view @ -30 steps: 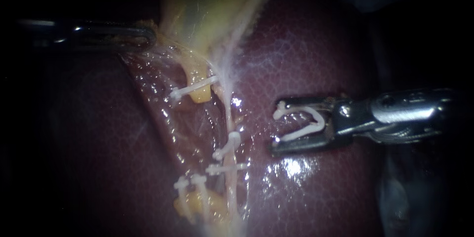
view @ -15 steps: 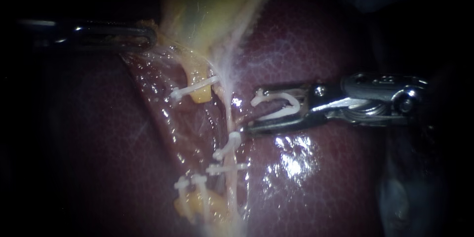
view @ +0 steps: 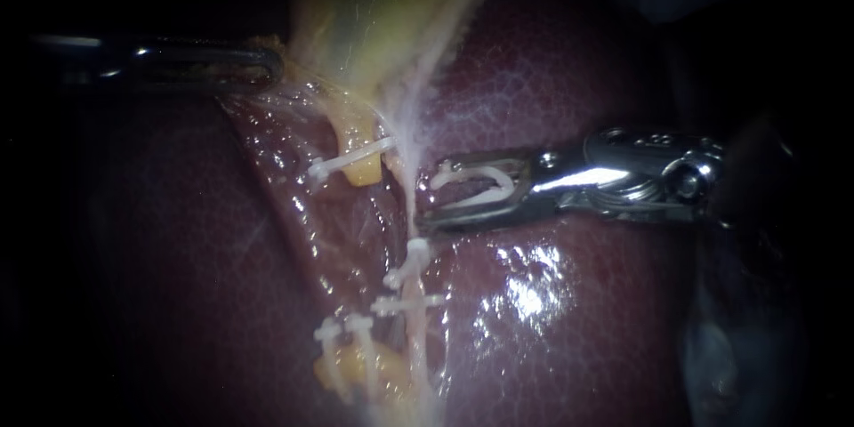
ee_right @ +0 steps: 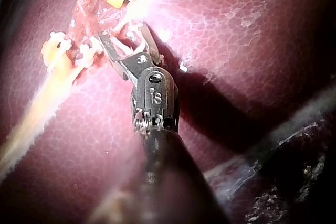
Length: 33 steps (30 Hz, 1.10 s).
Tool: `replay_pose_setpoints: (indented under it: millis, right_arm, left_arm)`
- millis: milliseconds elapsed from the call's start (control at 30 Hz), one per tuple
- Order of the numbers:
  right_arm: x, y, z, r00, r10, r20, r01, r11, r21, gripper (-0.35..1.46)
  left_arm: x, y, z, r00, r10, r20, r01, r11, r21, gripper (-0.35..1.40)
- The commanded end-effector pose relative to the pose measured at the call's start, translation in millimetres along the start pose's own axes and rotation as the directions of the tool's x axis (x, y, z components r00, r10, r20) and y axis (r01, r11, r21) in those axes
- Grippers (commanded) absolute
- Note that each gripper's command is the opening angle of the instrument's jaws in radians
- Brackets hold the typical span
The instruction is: Clipping third clip right tube
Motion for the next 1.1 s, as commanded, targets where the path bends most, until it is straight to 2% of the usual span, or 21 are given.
replay_pose_setpoints:
  millis: [33, 333, 500, 633, 867, 967, 1100]
  right_arm:
    - [-0.2, 0.2, 0.2, 1.000, 0.002, 0.000, -0.002, 1.000, -0.001, 0.48]
    - [-1.3, 1.3, 2.2, 1.000, 0.021, 0.006, -0.021, 1.000, 0.010, 0.48]
    - [-1.3, 1.8, 3.3, 0.998, 0.057, -0.040, -0.054, 0.997, 0.062, 0.48]
    - [-1.0, 2.0, 3.8, 0.988, 0.121, -0.092, -0.108, 0.985, 0.131, 0.48]
    - [-0.6, 2.1, 4.4, 0.967, 0.211, -0.143, -0.170, 0.952, 0.255, 0.48]
    - [-0.4, 1.9, 4.2, 0.955, 0.254, -0.154, -0.194, 0.926, 0.323, 0.48]
    - [0.5, 0.9, 3.7, 0.941, 0.298, -0.158, -0.209, 0.882, 0.422, 0.47]
  left_arm:
    - [0.0, 0.0, 0.0, 1.0000, 0.000, 0.000, 0.000, 1.000, 0.000, -0.35]
    - [0.0, 0.0, 0.0, 1.0000, 0.000, 0.000, 0.000, 1.000, -0.001, -0.35]
    - [0.0, 0.0, 0.1, 1.0000, 0.000, 0.000, 0.000, 1.000, -0.001, -0.35]
    - [0.0, 0.0, 0.1, 1.0000, 0.000, 0.000, 0.000, 1.000, 0.002, -0.35]
    - [0.0, -0.1, 0.3, 1.0000, 0.000, 0.000, 0.000, 1.000, 0.001, -0.35]
    - [0.0, -0.1, 0.3, 1.0000, 0.000, 0.000, 0.000, 1.000, 0.003, -0.35]
    - [0.0, -0.1, 0.4, 1.0000, 0.000, 0.000, 0.000, 1.000, 0.003, -0.35]
